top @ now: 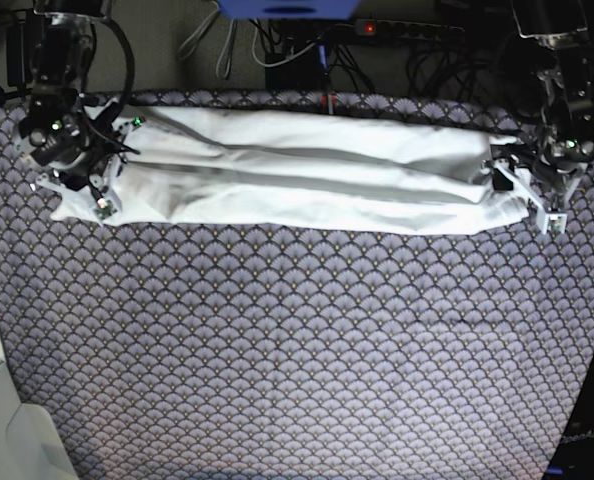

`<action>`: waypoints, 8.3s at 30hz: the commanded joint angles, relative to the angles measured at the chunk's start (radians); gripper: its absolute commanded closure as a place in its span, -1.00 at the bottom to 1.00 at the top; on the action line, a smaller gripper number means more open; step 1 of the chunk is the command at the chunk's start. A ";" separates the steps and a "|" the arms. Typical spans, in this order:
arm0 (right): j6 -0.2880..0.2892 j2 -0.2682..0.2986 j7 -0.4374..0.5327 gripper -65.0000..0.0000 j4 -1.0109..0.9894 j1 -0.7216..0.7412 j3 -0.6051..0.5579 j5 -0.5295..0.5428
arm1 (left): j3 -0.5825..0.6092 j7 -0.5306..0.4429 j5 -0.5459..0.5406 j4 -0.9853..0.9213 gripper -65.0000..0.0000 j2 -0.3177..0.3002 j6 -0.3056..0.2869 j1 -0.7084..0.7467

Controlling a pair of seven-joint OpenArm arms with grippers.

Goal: Fold the T-shirt properly
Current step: 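Hold both ends of the folded strip with both grippers, then carry the left gripper's end over the strip toward the right gripper, then lower the folded end onto the strip and open the left gripper, then pinch the folded bundle with both grippers and hold it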

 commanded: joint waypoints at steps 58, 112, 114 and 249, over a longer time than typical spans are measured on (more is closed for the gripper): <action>-0.001 0.025 0.001 0.45 0.013 0.024 0.000 -0.008 | 0.511 0.310 0.089 0.489 0.99 0.352 0.029 -0.111; -0.001 0.046 0.003 0.44 0.007 0.039 -0.055 -0.008 | 0.810 0.195 0.029 0.388 0.07 0.459 0.023 -0.111; -0.001 0.046 0.003 0.44 0.007 0.039 -0.055 -0.008 | 0.787 0.195 -0.009 0.409 0.07 0.459 0.020 -0.111; -0.001 0.009 0.003 -0.55 -0.293 0.176 0.389 0.057 | 0.506 0.201 -0.134 0.204 -0.24 0.229 0.027 -0.140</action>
